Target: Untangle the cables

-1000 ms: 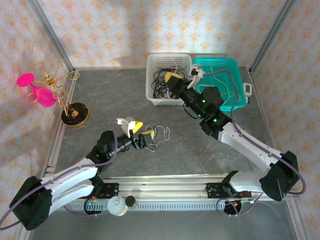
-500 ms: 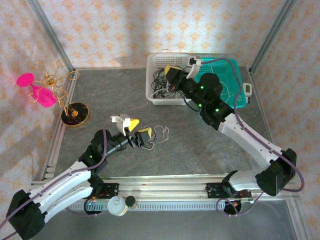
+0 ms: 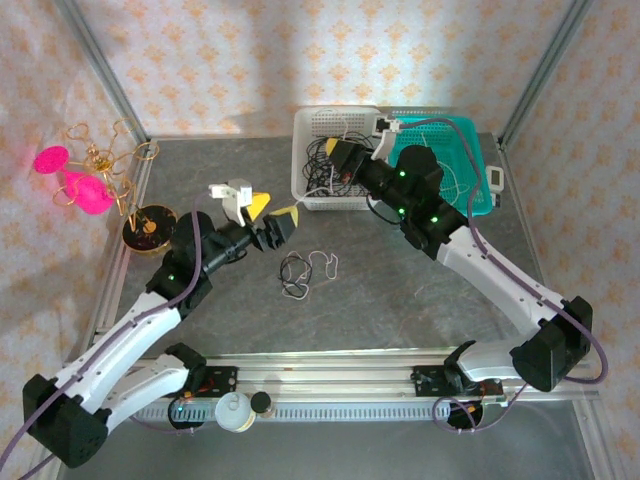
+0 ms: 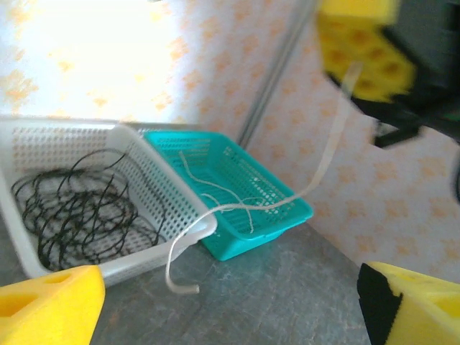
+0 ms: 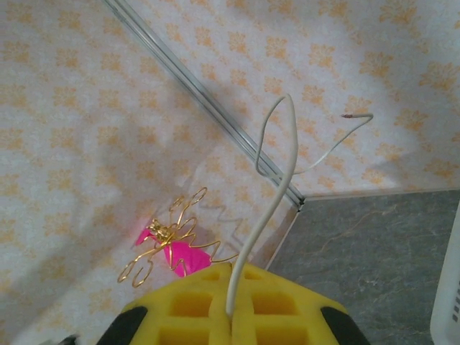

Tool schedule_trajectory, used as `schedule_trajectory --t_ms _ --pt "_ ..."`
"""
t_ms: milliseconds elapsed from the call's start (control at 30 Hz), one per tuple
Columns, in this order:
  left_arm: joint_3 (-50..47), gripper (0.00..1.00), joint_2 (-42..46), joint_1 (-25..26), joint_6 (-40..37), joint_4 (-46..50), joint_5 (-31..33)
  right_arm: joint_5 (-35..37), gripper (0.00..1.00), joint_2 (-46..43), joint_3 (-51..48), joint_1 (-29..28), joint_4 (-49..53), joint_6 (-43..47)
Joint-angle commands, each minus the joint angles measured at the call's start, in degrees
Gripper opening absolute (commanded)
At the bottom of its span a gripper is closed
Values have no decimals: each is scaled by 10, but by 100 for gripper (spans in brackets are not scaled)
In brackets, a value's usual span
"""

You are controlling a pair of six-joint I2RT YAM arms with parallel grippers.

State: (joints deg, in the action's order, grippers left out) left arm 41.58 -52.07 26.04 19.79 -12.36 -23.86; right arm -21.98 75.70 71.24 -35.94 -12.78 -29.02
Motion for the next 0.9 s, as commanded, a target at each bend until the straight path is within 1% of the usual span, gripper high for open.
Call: schedule_trajectory --t_ms 0,133,200,267,400,500,567,633,667,867 --pt "16 88 -21 -2 92 -4 -35 -16 0 -17 -10 0 -13 -17" --pt "5 89 -44 -1 166 -41 -39 -23 0 -10 -21 0 -24 -26" --pt "7 91 -55 -2 177 -48 -32 -28 0 -6 -22 0 -25 -26" --pt "8 91 -67 -2 188 -63 -30 -30 0 -5 -23 0 -28 -27" --pt "16 88 -99 -2 200 -73 -44 -29 0 -3 -27 0 -36 -28" --pt "16 87 -116 -2 198 -70 -43 -36 0 1 -25 0 -46 -34" --pt "19 81 -124 -2 196 -70 -44 -41 0 6 -23 0 -47 -33" --pt "20 70 -131 -2 197 -75 -46 -43 0 8 -22 0 -48 -34" --pt "20 66 -133 -1 197 -75 -44 -44 0 9 -23 -1 -48 -33" --pt "29 47 -142 -1 197 -72 -38 -45 0 9 -25 0 -47 -31"
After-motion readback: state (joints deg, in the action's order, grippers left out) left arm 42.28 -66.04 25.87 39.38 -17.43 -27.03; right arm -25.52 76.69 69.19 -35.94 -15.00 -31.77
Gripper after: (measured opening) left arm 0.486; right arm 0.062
